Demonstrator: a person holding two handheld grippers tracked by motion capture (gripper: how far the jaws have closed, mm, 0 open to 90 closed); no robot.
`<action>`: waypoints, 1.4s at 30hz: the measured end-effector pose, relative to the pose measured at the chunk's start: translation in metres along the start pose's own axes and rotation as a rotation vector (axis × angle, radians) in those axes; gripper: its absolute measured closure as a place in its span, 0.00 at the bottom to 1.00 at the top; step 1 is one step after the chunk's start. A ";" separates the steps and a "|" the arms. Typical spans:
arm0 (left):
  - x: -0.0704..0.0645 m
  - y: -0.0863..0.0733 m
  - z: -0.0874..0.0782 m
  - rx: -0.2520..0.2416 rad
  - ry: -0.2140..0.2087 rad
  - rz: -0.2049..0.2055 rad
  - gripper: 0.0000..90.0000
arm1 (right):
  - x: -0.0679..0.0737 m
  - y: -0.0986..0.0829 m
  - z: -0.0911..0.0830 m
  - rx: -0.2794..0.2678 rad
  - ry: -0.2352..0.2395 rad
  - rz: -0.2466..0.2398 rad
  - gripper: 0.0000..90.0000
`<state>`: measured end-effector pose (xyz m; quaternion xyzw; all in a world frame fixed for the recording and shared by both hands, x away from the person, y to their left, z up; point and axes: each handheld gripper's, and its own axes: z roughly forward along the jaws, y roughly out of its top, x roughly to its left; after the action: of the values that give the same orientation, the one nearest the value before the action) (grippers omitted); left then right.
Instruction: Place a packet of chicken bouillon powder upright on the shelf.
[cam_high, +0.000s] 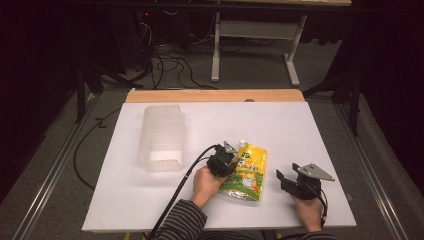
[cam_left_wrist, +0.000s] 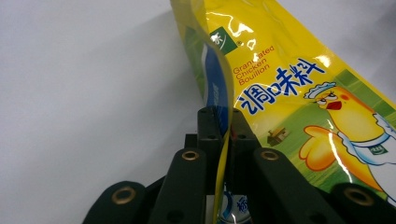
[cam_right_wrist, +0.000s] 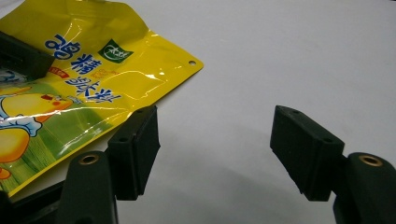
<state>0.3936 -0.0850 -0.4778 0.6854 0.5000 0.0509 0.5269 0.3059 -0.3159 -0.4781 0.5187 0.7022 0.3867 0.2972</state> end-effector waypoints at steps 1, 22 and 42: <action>0.000 0.000 0.000 0.000 -0.003 -0.006 0.97 | 0.000 0.000 0.000 -0.001 0.000 0.003 0.37; -0.011 0.025 -0.032 -0.073 -0.120 -0.033 0.99 | 0.000 -0.001 -0.003 -0.023 -0.003 0.005 0.37; -0.025 0.057 -0.081 -0.154 -0.226 -0.022 1.00 | 0.001 -0.001 -0.003 -0.027 -0.005 0.001 0.37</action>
<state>0.3689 -0.0461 -0.3873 0.6386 0.4397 0.0060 0.6315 0.3025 -0.3163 -0.4774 0.5161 0.6959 0.3950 0.3055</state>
